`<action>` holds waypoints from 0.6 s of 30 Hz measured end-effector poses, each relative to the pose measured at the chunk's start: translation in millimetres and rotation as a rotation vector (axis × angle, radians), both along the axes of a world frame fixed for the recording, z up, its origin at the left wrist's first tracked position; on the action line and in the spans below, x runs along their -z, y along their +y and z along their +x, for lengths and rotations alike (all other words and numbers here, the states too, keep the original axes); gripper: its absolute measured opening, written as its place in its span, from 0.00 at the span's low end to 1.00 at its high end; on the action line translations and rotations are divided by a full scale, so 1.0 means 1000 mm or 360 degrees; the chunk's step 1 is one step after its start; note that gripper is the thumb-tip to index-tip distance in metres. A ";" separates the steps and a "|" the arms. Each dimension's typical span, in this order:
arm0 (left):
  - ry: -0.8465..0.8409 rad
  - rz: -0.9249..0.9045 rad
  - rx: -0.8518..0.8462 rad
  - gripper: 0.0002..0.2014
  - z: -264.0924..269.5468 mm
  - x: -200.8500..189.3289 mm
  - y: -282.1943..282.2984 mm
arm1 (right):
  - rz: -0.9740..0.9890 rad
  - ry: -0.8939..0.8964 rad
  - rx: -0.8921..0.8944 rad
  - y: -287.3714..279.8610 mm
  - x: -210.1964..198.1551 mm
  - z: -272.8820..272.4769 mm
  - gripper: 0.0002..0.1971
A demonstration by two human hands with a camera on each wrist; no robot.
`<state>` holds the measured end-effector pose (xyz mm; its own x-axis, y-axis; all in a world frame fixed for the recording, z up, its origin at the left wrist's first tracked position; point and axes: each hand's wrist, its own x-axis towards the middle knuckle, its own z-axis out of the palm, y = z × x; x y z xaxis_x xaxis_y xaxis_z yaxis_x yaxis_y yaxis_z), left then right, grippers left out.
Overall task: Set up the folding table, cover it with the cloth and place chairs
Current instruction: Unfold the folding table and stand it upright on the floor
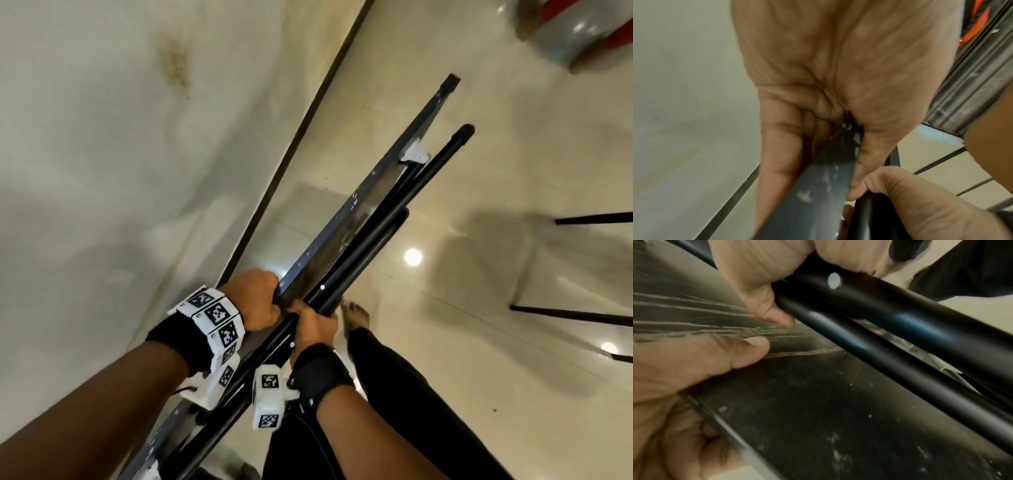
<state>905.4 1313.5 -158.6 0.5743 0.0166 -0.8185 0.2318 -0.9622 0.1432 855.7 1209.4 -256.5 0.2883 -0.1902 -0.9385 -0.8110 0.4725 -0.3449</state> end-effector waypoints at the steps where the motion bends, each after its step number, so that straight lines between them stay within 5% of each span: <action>1: -0.0019 -0.0018 0.0059 0.14 0.001 -0.007 -0.015 | -0.0018 -0.0035 0.0057 -0.015 -0.007 -0.003 0.35; 8: -0.0001 -0.0104 0.0379 0.15 -0.030 -0.022 -0.091 | -0.0095 -0.0057 0.0437 -0.084 -0.028 -0.050 0.25; 14: -0.0029 -0.0100 0.0731 0.16 -0.086 -0.018 -0.151 | -0.0136 -0.0032 0.0744 -0.127 -0.038 -0.120 0.35; 18: 0.0012 -0.0123 0.0957 0.14 -0.112 -0.025 -0.197 | -0.0147 -0.0040 0.0952 -0.161 -0.044 -0.156 0.30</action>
